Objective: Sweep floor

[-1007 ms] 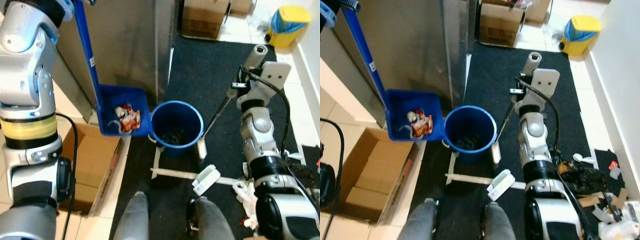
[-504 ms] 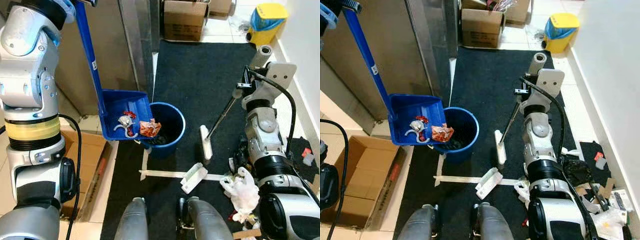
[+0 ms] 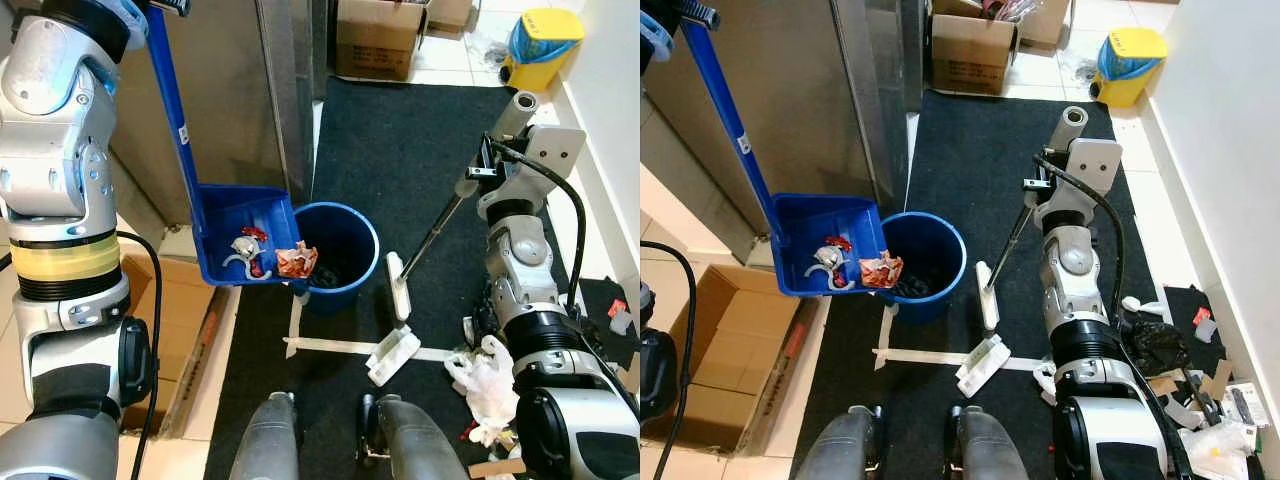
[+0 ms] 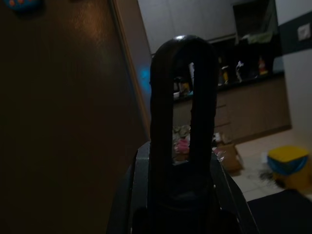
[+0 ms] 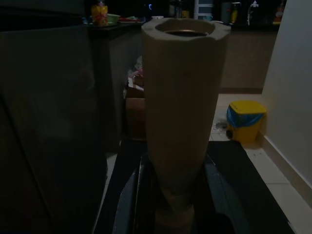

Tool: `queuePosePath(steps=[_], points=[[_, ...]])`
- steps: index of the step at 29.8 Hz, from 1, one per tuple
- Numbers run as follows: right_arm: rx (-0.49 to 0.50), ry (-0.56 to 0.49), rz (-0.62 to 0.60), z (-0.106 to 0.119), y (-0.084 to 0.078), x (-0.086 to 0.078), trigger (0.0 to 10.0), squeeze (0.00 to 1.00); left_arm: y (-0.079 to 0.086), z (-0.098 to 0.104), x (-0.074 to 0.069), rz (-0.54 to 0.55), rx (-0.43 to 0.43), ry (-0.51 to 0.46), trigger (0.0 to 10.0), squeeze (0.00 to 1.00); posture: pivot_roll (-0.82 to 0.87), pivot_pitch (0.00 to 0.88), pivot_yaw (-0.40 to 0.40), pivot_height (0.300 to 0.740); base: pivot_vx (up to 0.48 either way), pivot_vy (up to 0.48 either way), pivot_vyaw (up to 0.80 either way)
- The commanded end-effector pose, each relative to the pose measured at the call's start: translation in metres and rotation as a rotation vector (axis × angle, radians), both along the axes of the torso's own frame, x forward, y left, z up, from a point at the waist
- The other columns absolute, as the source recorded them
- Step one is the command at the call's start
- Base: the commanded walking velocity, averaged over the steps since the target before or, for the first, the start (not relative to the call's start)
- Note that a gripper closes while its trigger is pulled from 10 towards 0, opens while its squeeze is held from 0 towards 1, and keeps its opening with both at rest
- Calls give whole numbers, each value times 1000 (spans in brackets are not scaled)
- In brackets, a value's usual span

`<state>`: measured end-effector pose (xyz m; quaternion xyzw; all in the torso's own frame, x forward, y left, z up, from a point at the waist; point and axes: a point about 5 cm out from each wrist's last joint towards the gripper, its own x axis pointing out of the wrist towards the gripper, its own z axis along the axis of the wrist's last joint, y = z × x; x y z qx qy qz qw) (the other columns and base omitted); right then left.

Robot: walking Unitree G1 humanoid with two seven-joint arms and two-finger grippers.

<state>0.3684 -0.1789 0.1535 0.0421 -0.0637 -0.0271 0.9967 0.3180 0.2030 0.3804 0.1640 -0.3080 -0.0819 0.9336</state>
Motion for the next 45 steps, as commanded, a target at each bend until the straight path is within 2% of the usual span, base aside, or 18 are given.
queuePosePath(steps=[1,4,6,14,23,29,33,38,39,40,45], points=[[3,-37,-10,5,-2,-1,10000,0,1,11,-8,13,68,-92,10000,0,39,168,-11,740,0,0,0],[3,-38,-9,6,-2,-1,10000,0,2,10,-7,25,89,-124,10000,0,40,171,-11,740,0,0,0],[2,-40,-9,6,-2,-1,10000,0,1,8,-3,27,144,-142,10000,0,39,172,-10,740,0,0,0],[1,-43,-15,7,-4,-2,10000,0,-5,4,5,-28,168,-170,10000,0,34,173,-6,740,0,0,0],[-1,-44,-20,6,-5,-2,10000,0,-31,7,12,-127,208,-232,10000,0,24,174,-4,740,0,0,0],[0,-45,-23,6,-5,-3,10000,0,-47,16,7,-202,242,-277,10000,0,22,173,2,740,0,0,0],[1,-43,-24,6,-5,-3,10000,0,-51,19,5,-218,253,-294,10000,0,25,172,1,740,0,0,0],[2,-40,-17,5,-2,-2,10000,0,-63,17,3,-291,288,-307,10000,0,30,168,-3,740,0,0,0],[2,-41,-15,6,-2,-1,10000,0,-68,15,2,-319,295,-307,10000,0,30,168,-3,740,0,0,0],[2,-42,-13,7,-1,-1,10000,0,-86,9,-4,-392,306,-315,10000,0,29,166,-5,740,0,0,0],[-1,-42,-14,6,-3,-1,10000,0,-108,2,-9,-484,315,-328,10000,0,21,163,-6,740,0,0,0]])
